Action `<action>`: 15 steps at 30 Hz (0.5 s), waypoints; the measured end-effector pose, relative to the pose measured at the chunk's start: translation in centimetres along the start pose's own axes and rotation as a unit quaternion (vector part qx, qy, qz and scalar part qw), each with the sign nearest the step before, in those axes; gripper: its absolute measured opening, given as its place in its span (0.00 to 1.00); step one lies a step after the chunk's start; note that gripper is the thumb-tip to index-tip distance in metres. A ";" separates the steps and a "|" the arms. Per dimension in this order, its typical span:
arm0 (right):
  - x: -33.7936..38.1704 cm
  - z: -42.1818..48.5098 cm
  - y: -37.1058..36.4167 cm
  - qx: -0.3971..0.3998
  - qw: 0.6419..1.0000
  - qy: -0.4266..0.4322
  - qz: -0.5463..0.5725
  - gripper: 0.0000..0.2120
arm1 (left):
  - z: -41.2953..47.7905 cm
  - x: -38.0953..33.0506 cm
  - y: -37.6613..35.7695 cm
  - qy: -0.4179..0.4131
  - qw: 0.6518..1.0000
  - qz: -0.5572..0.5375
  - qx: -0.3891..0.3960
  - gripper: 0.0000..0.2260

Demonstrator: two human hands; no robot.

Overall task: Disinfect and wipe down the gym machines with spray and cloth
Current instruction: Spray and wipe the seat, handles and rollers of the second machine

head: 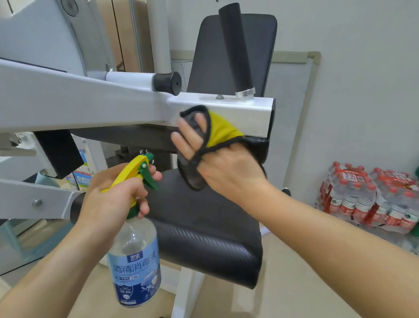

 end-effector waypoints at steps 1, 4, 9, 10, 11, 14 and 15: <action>-1.3 -1.5 0.3 -0.011 1.000 -0.005 -0.011 0.25 | 0.2 -0.1 -0.2 -0.003 1.000 -0.006 0.006 0.14; -4.6 -5.4 1.2 -0.043 0.998 -0.010 -0.051 0.24 | 0.8 -0.4 -1.2 -0.017 0.999 -0.011 0.032 0.15; -5.0 -6.1 0.4 -0.009 0.997 -0.007 -0.080 0.23 | 1.0 -0.3 -1.4 -0.017 0.999 -0.032 0.035 0.16; -4.2 -5.4 0.1 0.010 0.996 -0.007 -0.089 0.23 | 1.0 -0.1 -1.2 -0.015 0.999 -0.038 0.029 0.16; -3.3 -4.7 -0.4 0.024 0.995 -0.005 -0.096 0.23 | 0.9 0.0 -1.1 -0.013 0.999 -0.043 0.028 0.16; -0.4 -1.6 -1.0 0.038 0.998 -0.013 -0.044 0.24 | 0.4 0.2 -0.5 0.005 0.999 -0.041 0.025 0.14; 0.7 -0.3 -1.0 0.050 0.998 -0.009 -0.026 0.25 | 0.4 0.3 -0.4 0.014 0.999 -0.040 0.021 0.13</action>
Point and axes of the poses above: each hand's wrist, its own z-axis towards the middle knuckle, its own y-axis out of the back of the hand, x = y × z, the point moved 2 cm from there along z, towards the middle knuckle, and after that the axes turned 15 degrees about x, right-handed, at the moved point
